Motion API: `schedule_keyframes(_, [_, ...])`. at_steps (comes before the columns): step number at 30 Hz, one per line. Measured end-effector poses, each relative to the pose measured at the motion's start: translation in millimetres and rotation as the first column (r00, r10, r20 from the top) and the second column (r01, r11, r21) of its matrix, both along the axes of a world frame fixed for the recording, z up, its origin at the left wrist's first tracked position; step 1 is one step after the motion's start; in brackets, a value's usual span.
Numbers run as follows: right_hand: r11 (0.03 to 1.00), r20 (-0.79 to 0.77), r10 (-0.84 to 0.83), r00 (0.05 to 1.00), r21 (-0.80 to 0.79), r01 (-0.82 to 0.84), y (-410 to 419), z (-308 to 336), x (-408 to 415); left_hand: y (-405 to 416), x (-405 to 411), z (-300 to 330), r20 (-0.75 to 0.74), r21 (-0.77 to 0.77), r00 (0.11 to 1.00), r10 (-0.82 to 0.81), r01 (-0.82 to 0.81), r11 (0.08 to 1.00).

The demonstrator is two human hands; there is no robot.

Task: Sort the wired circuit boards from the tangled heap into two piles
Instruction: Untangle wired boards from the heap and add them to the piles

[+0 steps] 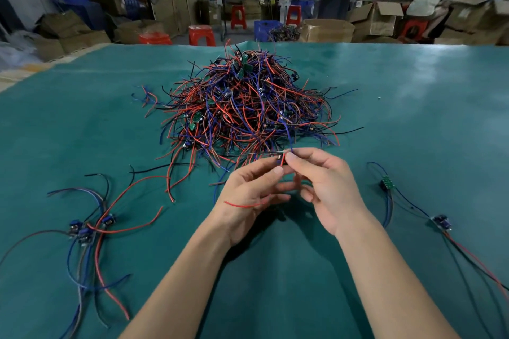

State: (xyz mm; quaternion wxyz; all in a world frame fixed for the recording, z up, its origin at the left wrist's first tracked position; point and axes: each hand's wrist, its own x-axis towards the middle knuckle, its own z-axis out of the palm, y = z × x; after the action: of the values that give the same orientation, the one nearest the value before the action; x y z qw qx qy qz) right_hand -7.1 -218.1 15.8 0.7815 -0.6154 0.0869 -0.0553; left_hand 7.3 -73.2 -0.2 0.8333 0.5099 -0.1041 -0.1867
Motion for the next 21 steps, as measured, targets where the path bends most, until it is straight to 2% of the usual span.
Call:
schedule_keyframes(4, [0.997, 0.018, 0.037, 0.999, -0.067, -0.036, 5.4, -2.1, 0.5, 1.9, 3.8, -2.9, 0.019, 0.032, 0.999, 0.036, -0.036, 0.999])
schedule_keyframes(11, [0.998, 0.052, 0.053, 0.997, -0.039, -0.051, 3.3, 1.6, -0.9, 2.3, 8.2, -5.8, 0.042, 0.03, 0.999, 0.011, -0.012, 0.999])
schedule_keyframes(16, [0.994, 0.118, 0.105, 0.987, -0.04, -0.101, -0.8, 1.1, -0.8, 1.8, 10.4, -3.9, -0.035, -0.028, 0.997, 0.069, -0.07, 0.997])
schedule_keyframes(18, [0.988, 0.142, 0.137, 0.98, -0.093, -0.125, -3.3, 0.9, 0.0, 1.8, 10.9, -3.1, -0.087, -0.072, 0.989, 0.118, -0.125, 0.99])
schedule_keyframes(21, [0.942, 0.149, 0.221, 0.964, -0.287, -0.172, -3.9, 0.0, -0.5, 1.7, 12.7, -5.7, -0.097, -0.092, 0.985, 0.14, -0.149, 0.985])
